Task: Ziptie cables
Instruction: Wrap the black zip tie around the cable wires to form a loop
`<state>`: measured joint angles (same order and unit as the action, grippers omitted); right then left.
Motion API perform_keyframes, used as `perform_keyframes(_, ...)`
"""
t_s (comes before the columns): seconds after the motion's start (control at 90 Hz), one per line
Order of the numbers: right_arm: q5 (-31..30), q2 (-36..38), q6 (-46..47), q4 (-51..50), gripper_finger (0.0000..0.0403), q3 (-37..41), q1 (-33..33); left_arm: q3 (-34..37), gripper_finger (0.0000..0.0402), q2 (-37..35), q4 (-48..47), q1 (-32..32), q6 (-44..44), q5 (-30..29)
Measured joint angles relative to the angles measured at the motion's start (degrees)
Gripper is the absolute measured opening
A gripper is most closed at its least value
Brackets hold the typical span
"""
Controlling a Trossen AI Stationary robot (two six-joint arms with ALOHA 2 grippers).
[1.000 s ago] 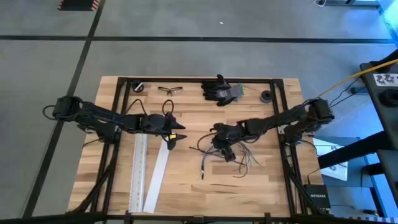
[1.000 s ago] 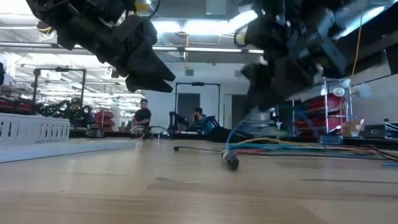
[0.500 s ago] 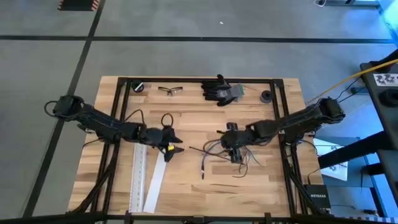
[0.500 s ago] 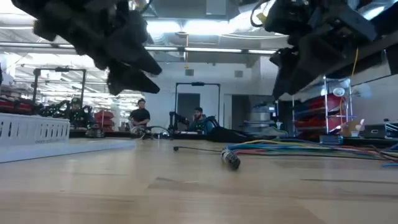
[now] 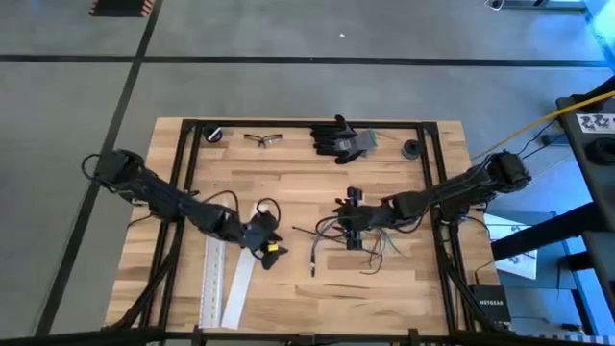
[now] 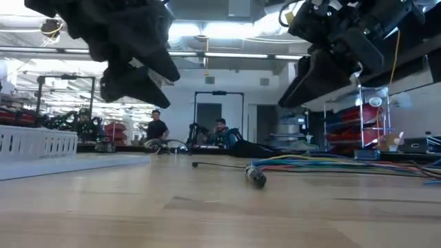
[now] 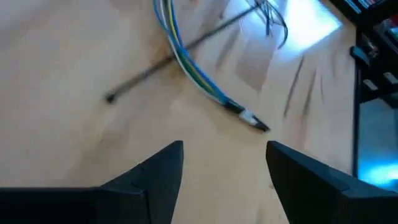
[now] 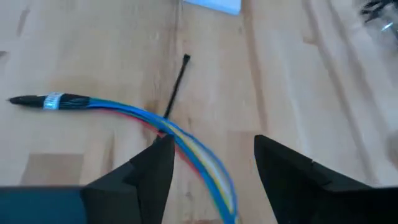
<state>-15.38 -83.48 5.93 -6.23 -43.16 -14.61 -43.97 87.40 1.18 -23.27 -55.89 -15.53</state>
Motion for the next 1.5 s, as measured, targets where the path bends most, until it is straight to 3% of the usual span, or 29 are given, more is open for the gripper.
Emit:
perform_keyframes(0.289,-0.7,0.0,1.4,0.2,0.0207,0.0,0.4,0.4,0.0214,12.0,13.0,-1.6,-24.6,-1.5)
perform_keyframes(0.444,-1.2,-1.2,2.3,0.2,0.0207,0.0,0.3,0.3,0.0214,16.5,21.8,0.6,-29.4,-4.7)
perform_keyframes(0.678,-7.1,-5.8,-0.4,0.0,0.0207,0.0,0.4,0.0,0.0214,18.9,21.8,4.7,-35.0,-5.3)
perform_keyframes(1.078,-8.5,-8.6,-1.6,-0.2,0.0207,0.0,0.4,0.0,0.0214,19.1,16.2,12.9,-28.8,-4.3)
perform_keyframes(1.5,-4.3,-19.1,1.3,13.3,0.0207,-0.5,0.4,0.0,0.0214,20.8,16.9,16.2,-21.3,-7.4)
